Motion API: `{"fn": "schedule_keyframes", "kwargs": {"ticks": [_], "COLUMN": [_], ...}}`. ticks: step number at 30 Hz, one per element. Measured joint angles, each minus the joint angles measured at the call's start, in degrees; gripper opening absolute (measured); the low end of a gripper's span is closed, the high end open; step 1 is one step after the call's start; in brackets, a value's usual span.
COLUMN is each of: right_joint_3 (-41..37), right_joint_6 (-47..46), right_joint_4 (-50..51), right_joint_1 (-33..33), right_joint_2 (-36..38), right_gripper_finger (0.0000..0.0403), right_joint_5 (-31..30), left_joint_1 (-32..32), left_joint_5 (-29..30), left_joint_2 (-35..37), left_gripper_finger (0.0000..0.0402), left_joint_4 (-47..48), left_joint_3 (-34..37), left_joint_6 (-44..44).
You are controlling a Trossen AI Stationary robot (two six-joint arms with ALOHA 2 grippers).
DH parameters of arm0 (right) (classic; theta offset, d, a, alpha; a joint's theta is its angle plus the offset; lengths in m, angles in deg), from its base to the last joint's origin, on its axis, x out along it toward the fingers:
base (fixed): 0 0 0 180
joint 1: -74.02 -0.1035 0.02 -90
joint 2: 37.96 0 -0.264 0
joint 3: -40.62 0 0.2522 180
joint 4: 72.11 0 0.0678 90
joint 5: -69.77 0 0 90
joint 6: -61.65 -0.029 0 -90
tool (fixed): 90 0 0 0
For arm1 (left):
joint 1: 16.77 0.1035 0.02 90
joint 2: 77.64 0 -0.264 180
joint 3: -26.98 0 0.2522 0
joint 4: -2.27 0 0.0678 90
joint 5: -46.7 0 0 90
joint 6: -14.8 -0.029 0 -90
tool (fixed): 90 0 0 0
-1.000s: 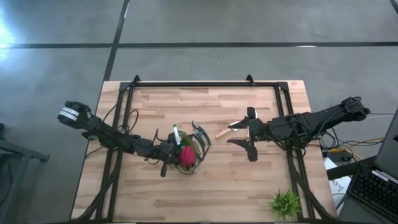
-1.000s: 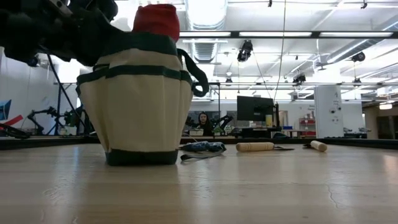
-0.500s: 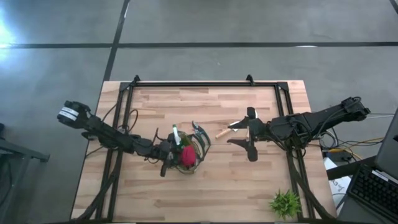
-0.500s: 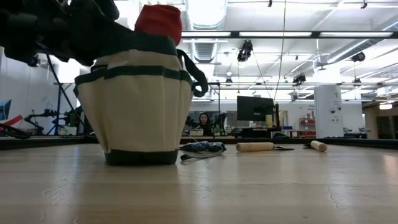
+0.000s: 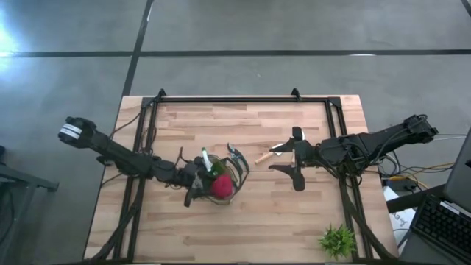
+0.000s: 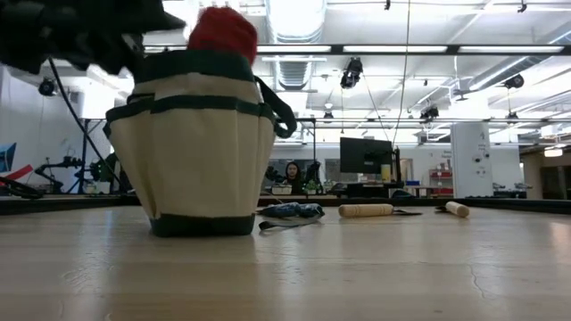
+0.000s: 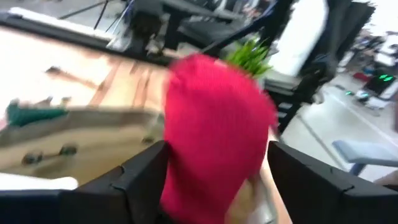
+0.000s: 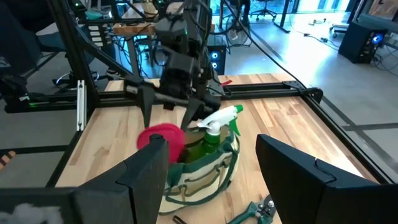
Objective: Pick & Place Garden tools in Gardening bag
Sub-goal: Put the red gloves into the gardening bag, then adjust the gardening bag
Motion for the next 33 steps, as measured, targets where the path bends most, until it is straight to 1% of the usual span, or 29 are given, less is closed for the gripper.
{"fn": "schedule_keyframes", "kwargs": {"ticks": [5, 9, 11, 14, 20, 22, 25, 29, 32, 33], "right_joint_3": [0.0, 0.0, 0.0, 0.0, 0.0, 0.0, -0.7, -3.3, -5.4, -5.9], "right_joint_6": [0.0, 0.0, 0.0, 0.0, 0.8, -0.1, -3.3, -6.7, -8.6, -9.2], "right_joint_4": [0.0, 0.0, 0.3, 1.6, 4.9, 6.6, 9.7, 10.5, 10.5, 10.5], "right_joint_1": [0.0, 0.0, 0.0, 0.0, -0.3, -0.3, -0.2, -0.2, -0.2, -0.2], "right_joint_2": [0.0, 0.0, 0.0, 0.0, 0.0, 0.0, 0.0, 0.0, 0.0, 0.0], "right_gripper_finger": [0.0233, 0.0233, 0.0233, 0.0233, 0.0233, 0.023, 0.0224, 0.0214, 0.0207, 0.0205], "right_joint_5": [0.0, 0.0, 0.0, 0.1, 0.2, 0.2, 0.1, 0.1, -0.7, -1.5], "left_joint_1": [0.0, 0.0, 0.0, 0.0, 0.0, 0.0, 0.0, 0.0, 0.0, 0.0], "left_joint_5": [-1.9, -1.8, -0.2, 4.8, 21.1, 25.4, 29.0, 32.9, 37.2, 37.7], "left_joint_2": [4.7, 8.8, 11.0, 14.8, 21.6, 23.3, 25.1, 27.2, 28.7, 29.2], "left_gripper_finger": [0.0283, 0.0282, 0.0282, 0.0282, 0.0281, 0.0281, 0.0281, 0.0281, 0.0281, 0.0281], "left_joint_4": [0.0, 0.0, 1.4, 6.5, 21.5, 25.4, 29.1, 30.0, 30.1, 30.1], "left_joint_3": [0.0, 0.0, 0.0, 0.0, 0.0, 0.0, 0.3, 3.4, 7.2, 8.7], "left_joint_6": [-3.9, -8.3, -10.6, -13.1, -12.5, -11.3, -9.2, -5.9, 0.4, 3.4]}}
